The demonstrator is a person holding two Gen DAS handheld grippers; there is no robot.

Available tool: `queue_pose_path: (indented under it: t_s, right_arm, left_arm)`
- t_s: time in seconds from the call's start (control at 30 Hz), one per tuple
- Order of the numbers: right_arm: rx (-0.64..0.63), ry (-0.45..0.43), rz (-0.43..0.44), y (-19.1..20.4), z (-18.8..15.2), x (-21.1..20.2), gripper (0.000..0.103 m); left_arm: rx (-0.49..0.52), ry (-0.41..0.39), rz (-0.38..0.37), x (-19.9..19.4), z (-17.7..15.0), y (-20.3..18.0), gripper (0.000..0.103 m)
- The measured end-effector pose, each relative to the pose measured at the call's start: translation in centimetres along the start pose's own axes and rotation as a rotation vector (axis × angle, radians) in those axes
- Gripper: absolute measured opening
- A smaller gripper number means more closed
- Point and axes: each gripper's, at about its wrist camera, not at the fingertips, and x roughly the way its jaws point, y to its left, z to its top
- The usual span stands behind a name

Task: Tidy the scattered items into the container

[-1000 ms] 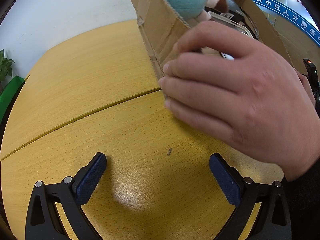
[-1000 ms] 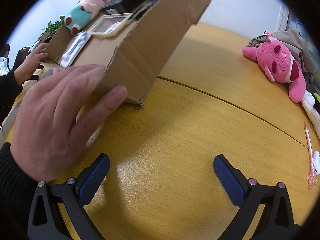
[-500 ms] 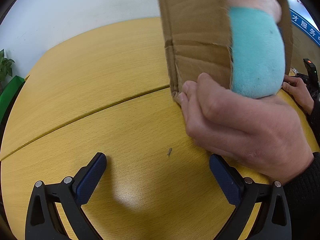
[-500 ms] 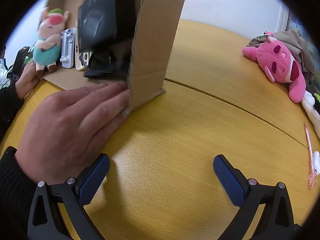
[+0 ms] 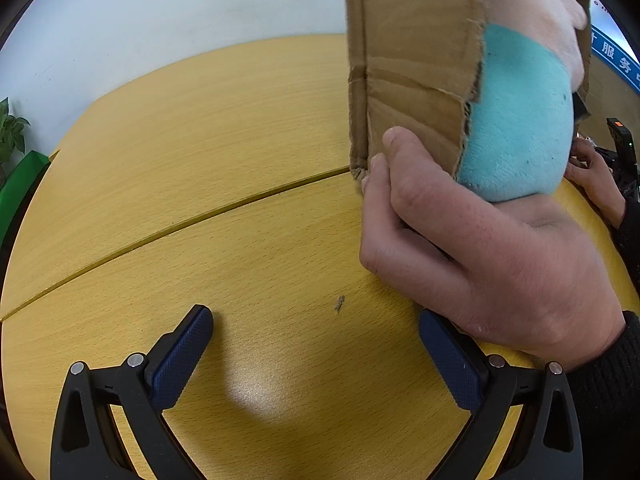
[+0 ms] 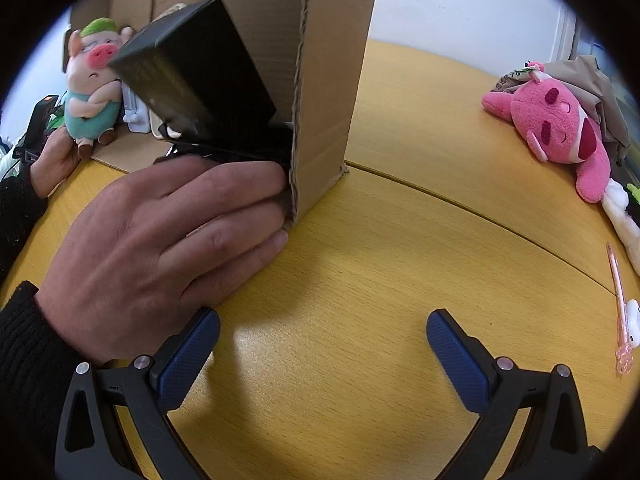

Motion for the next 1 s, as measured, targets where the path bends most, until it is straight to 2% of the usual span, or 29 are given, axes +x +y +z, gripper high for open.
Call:
queue_pose_path:
  t_s: [1.0]
  right_arm:
    - [0.011, -0.001, -0.008, 0.08, -0.25, -0.15, 0.103]
  left_arm:
    - [0.001, -0.001, -0.001, -0.01, -0.1, -0.12, 0.103]
